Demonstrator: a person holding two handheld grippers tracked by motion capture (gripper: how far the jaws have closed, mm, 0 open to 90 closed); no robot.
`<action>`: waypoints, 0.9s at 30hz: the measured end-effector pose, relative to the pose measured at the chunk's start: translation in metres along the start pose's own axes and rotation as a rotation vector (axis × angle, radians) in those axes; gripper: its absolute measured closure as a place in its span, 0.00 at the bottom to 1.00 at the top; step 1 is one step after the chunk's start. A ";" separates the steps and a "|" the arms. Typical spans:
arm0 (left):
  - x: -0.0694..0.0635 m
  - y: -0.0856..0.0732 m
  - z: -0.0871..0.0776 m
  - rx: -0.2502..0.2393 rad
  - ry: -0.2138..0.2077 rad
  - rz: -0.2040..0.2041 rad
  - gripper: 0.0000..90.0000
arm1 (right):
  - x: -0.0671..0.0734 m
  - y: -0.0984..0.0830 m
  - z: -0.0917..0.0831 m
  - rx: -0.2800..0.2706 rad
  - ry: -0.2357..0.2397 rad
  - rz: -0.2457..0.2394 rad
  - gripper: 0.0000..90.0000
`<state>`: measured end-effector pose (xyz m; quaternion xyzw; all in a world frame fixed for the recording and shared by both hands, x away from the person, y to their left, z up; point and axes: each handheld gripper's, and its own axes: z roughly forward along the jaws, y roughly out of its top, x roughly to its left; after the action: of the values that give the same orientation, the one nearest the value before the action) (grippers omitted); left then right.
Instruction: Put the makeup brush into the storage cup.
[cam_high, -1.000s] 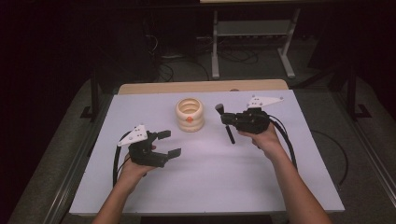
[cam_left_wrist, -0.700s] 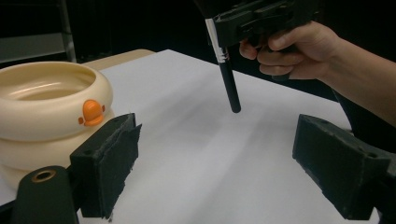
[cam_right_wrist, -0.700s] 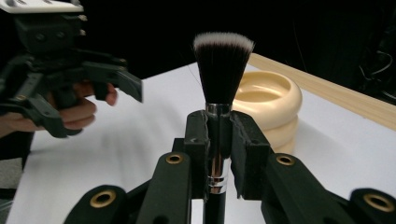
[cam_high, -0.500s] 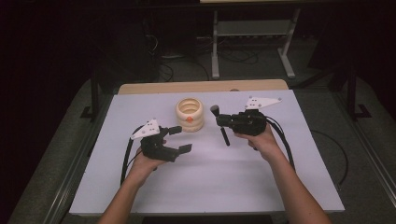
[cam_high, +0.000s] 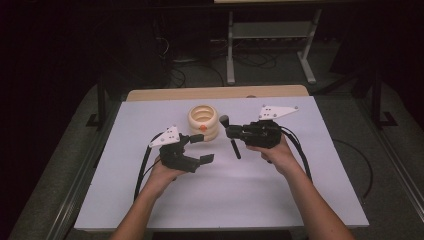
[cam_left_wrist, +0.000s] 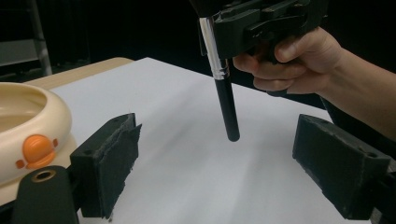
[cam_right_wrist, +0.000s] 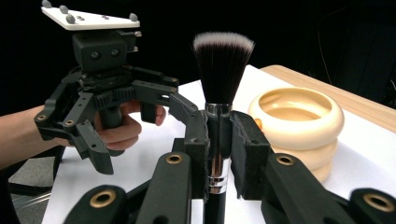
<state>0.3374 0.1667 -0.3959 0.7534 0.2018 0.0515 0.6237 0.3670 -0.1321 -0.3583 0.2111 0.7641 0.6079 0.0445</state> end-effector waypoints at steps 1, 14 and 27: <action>0.000 0.000 0.001 0.003 -0.004 0.001 0.15 | 0.001 0.000 0.000 0.001 0.006 0.003 0.85; -0.003 0.001 0.006 0.015 -0.014 -0.003 0.16 | 0.011 0.001 0.012 -0.010 0.041 -0.004 0.85; -0.007 0.000 0.014 0.008 -0.029 -0.008 0.34 | 0.019 0.002 0.021 -0.017 0.070 -0.005 0.85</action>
<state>0.3354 0.1513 -0.3973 0.7556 0.1958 0.0374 0.6239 0.3571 -0.1053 -0.3582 0.1874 0.7606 0.6213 0.0209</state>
